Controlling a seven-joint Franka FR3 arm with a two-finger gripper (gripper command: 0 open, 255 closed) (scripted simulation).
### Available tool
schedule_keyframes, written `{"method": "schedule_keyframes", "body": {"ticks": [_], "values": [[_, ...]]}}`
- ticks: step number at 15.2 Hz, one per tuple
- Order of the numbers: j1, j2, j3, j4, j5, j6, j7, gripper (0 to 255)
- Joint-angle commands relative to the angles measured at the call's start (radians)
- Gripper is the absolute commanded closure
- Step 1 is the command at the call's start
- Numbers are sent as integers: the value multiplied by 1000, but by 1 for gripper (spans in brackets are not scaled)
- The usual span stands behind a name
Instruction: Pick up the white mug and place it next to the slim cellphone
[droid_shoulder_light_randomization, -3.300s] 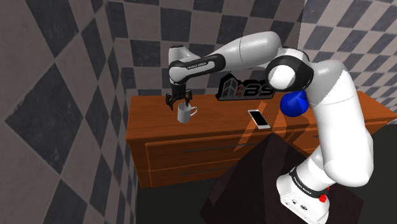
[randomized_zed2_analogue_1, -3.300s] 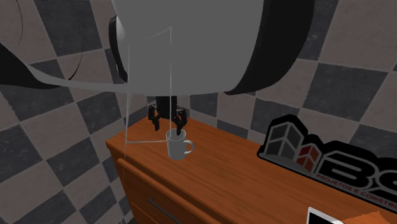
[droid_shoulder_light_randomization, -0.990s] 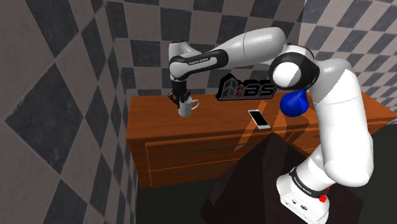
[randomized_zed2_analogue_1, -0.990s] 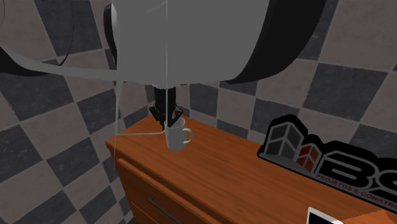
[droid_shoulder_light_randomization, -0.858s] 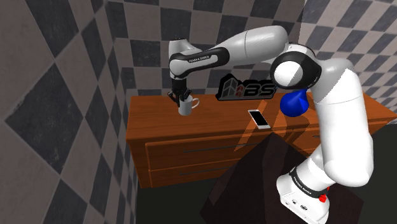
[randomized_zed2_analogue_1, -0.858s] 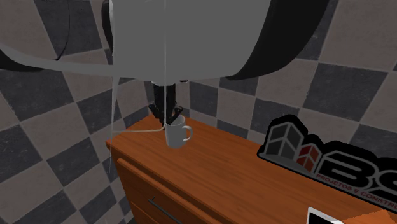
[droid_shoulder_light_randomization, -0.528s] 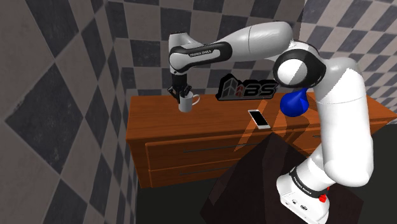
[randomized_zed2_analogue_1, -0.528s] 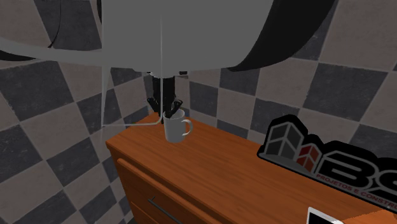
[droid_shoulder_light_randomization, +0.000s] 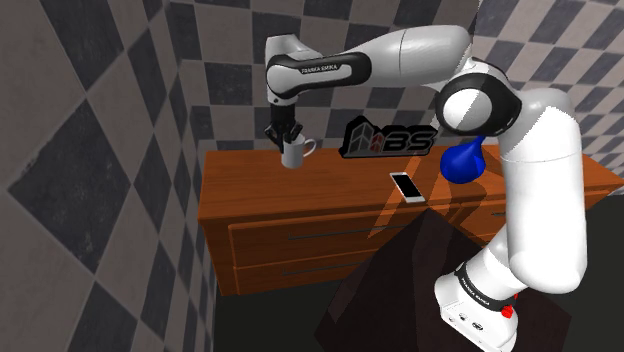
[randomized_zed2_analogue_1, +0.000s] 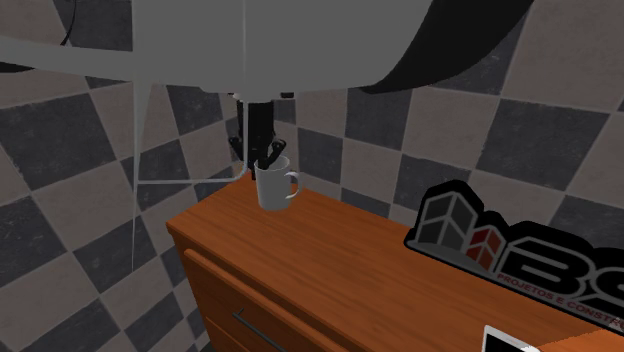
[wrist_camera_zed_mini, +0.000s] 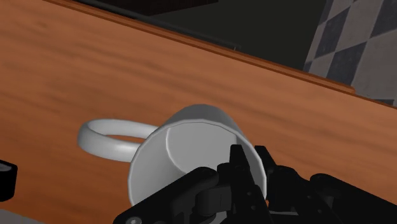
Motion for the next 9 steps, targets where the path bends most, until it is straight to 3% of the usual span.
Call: {"method": "schedule_keyframes", "body": {"ticks": [1, 7, 9], "values": [[-1, -9, 1, 15, 1, -24, -1, 255], [0, -26, 2, 57, 3, -83, 1, 255], [-30, -100, -2, -64, 8, -38, -29, 255]]}}
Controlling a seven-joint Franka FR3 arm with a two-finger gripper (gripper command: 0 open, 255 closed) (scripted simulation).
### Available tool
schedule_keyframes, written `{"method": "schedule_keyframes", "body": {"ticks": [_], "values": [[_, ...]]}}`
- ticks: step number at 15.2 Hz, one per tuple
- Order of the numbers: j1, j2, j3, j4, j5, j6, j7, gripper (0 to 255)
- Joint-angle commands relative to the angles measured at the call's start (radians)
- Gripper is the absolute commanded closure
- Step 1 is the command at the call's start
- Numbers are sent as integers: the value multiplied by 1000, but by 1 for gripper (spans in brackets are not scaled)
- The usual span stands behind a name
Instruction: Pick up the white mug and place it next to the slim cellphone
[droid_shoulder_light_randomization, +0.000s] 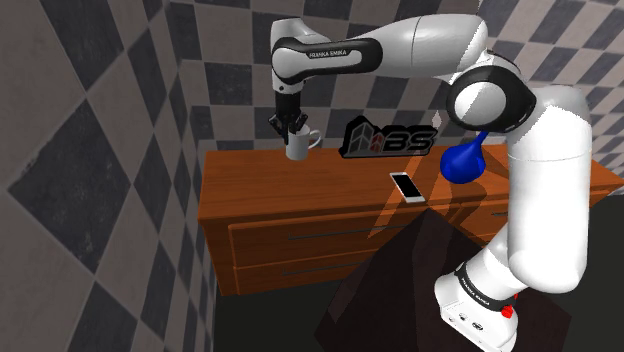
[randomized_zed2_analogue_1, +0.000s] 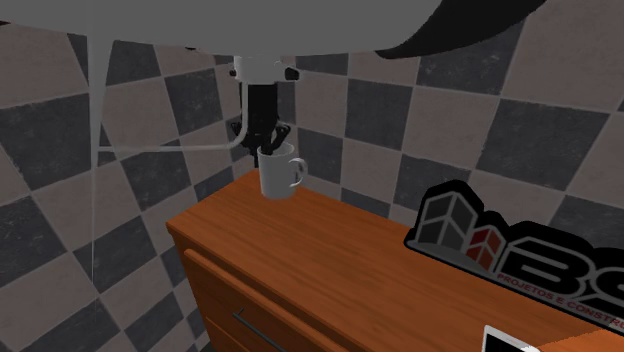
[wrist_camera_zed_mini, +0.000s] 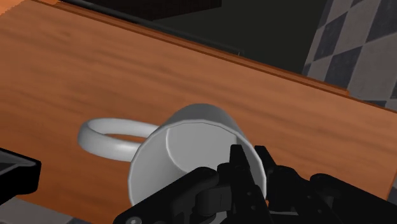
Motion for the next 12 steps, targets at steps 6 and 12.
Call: {"method": "schedule_keyframes", "body": {"ticks": [6, 12], "values": [[-97, -222, -24, -342, 17, 117, -111, 255], [-172, -364, -60, -547, 22, 179, -221, 255]]}}
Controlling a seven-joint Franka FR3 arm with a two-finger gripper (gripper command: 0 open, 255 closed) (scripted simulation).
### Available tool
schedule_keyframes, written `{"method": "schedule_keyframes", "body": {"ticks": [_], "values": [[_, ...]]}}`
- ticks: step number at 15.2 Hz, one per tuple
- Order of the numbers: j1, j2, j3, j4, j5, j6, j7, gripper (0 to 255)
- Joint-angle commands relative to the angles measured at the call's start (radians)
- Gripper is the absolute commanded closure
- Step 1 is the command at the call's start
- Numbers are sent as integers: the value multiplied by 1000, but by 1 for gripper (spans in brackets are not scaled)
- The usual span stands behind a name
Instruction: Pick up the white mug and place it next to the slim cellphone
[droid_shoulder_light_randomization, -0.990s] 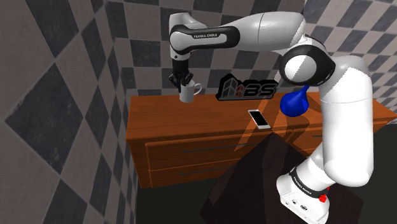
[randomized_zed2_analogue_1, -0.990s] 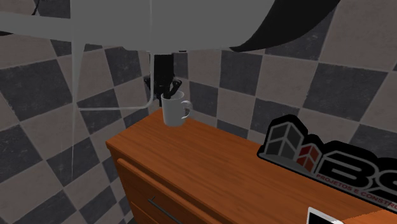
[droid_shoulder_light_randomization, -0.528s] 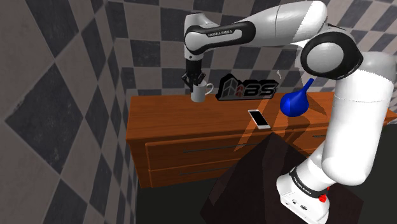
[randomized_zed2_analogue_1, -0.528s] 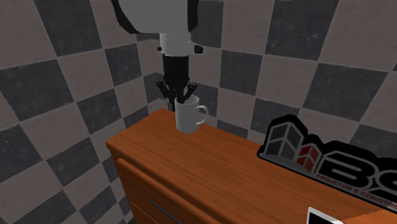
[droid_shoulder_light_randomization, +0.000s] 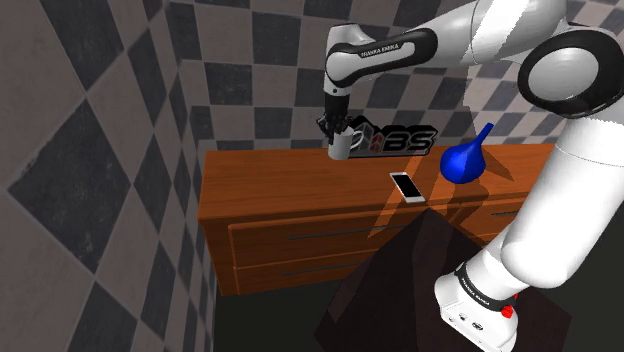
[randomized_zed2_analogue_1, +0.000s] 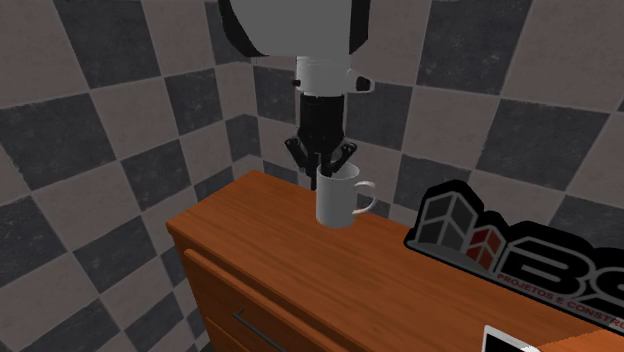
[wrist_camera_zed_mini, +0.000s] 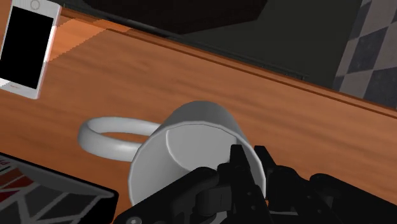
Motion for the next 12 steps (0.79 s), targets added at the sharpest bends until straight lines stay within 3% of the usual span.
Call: {"method": "schedule_keyframes", "body": {"ticks": [1, 12], "values": [[-28, -53, -15, -75, 1, 22, -43, 255], [-158, -229, -120, -310, -25, 82, -266, 255]]}}
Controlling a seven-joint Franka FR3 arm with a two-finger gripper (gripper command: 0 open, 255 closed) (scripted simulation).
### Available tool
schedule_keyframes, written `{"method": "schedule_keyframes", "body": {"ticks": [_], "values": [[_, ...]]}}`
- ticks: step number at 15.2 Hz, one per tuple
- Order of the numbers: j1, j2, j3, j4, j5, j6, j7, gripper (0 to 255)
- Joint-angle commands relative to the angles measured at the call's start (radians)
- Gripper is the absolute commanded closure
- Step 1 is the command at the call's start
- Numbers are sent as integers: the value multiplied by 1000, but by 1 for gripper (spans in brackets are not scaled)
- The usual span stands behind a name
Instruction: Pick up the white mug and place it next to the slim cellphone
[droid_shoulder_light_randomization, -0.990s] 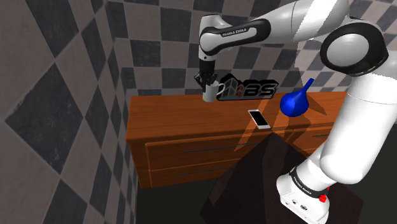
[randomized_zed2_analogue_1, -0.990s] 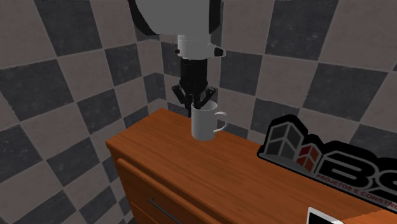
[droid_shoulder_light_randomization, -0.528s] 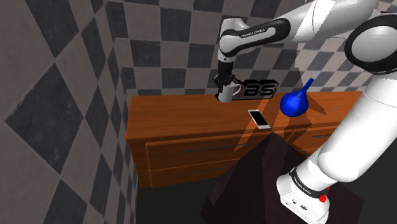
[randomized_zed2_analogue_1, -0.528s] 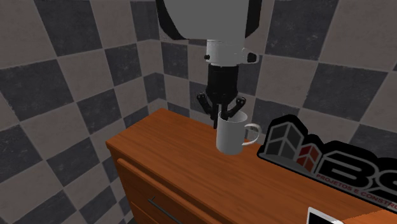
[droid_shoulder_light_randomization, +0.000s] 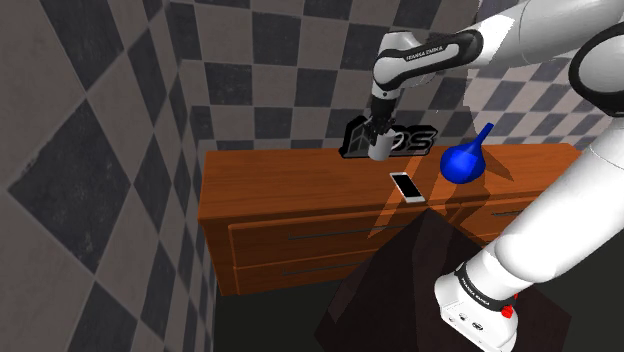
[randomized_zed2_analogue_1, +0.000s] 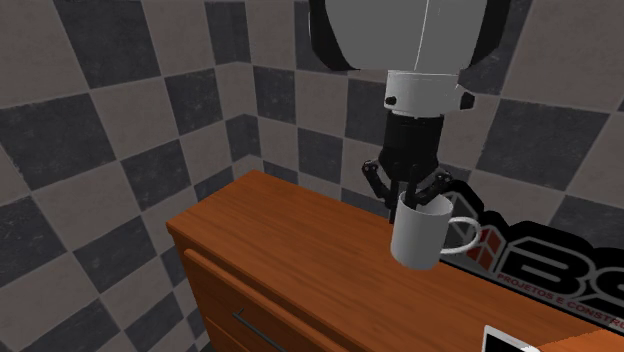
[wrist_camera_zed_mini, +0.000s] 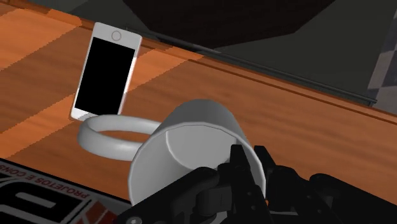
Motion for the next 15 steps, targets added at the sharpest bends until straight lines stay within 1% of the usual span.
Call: {"method": "schedule_keyframes", "body": {"ticks": [1, 4, 15], "values": [[-27, -33, -24, -40, -9, 8, -48, 255], [-68, -65, -64, -79, -26, 18, -120, 255], [-69, 17, -65, -140, -21, 161, -120, 255]]}}
